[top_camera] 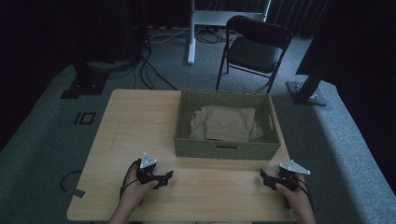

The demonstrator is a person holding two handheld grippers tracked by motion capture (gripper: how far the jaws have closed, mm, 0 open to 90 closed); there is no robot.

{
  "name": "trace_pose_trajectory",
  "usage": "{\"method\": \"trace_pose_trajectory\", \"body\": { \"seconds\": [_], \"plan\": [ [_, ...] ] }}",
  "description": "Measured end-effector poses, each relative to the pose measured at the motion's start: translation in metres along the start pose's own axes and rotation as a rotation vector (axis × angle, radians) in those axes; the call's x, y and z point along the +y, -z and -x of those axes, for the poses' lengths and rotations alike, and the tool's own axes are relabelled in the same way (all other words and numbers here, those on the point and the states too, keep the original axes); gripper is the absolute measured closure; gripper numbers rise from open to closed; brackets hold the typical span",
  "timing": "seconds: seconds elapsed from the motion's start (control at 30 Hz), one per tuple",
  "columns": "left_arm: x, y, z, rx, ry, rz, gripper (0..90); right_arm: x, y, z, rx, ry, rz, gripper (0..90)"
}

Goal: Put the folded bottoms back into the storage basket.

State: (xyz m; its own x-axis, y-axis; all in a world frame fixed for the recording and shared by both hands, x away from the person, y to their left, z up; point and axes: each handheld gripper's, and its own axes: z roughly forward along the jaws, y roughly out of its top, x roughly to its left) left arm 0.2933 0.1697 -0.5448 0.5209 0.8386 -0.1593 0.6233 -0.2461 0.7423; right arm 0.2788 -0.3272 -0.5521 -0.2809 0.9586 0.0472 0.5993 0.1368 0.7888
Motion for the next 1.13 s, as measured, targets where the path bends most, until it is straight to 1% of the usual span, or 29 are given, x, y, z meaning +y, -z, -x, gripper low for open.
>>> {"method": "trace_pose_trajectory", "body": {
  "seconds": [0.03, 0.07, 0.13, 0.23, 0.27, 0.33, 0.37, 0.4, 0.47, 0.53, 0.6, 0.63, 0.7, 0.77, 0.83, 0.93, 1.13],
  "plan": [
    [-0.003, -0.001, -0.002, 0.014, 0.024, 0.004, 15.2, 0.0, 0.0, 0.0, -0.009, -0.001, 0.0, 10.5],
    [-0.004, -0.001, -0.003, 0.021, 0.028, 0.0, 15.1, 0.0, 0.0, 0.0, -0.014, 0.004, 0.002, 10.5],
    [-0.006, 0.0, -0.005, 0.033, 0.029, -0.001, 15.2, 0.0, 0.0, -0.001, -0.02, 0.013, -0.009, 10.5],
    [-0.007, 0.003, -0.01, 0.078, 0.035, -0.002, 15.2, 0.0, -0.001, -0.002, -0.038, 0.02, -0.021, 10.5],
    [-0.008, 0.004, -0.012, 0.092, 0.044, -0.001, 15.2, 0.0, -0.002, -0.002, -0.046, 0.026, -0.03, 10.5],
    [-0.009, 0.006, -0.013, 0.12, 0.043, -0.005, 15.2, 0.0, -0.003, -0.004, -0.057, 0.035, -0.053, 10.5],
    [-0.009, 0.006, -0.013, 0.12, 0.043, -0.005, 15.2, 0.0, -0.003, -0.004, -0.062, 0.04, -0.067, 10.5],
    [-0.01, 0.007, -0.014, 0.158, 0.042, -0.011, 15.2, 0.0, -0.004, -0.005, -0.065, 0.032, -0.091, 10.5],
    [-0.011, 0.008, -0.014, 0.185, 0.045, -0.015, 15.2, 0.0, -0.005, -0.005, -0.062, -0.01, -0.101, 10.5],
    [-0.01, 0.007, -0.013, 0.218, 0.048, -0.019, 15.2, 0.0, -0.005, -0.005, -0.066, -0.012, -0.101, 10.5],
    [-0.01, 0.005, -0.01, 0.29, 0.037, -0.041, 15.2, -0.001, -0.005, -0.007, -0.077, -0.022, -0.101, 10.6],
    [-0.01, 0.004, -0.01, 0.303, 0.05, -0.045, 13.7, -0.001, -0.005, -0.008, -0.081, -0.024, -0.1, 10.5],
    [-0.01, 0.004, -0.009, 0.323, 0.071, -0.049, 10.3, -0.001, -0.005, -0.008, -0.084, -0.028, -0.101, 10.5],
    [-0.009, 0.003, -0.01, 0.334, 0.087, -0.051, 7.8, -0.001, -0.005, -0.008, -0.084, -0.029, -0.101, 10.5],
    [-0.008, 0.002, -0.01, 0.341, 0.091, -0.055, 6.6, 0.0, -0.005, -0.008, -0.085, -0.03, -0.101, 10.4],
    [-0.008, 0.001, -0.01, 0.36, 0.11, -0.063, 3.7, 0.0, -0.006, -0.009, -0.088, -0.032, -0.101, 10.4],
    [-0.007, 0.0, -0.01, 0.366, 0.117, -0.063, 2.9, 0.0, -0.007, -0.009, -0.095, -0.038, -0.1, 10.4]
  ]
}}
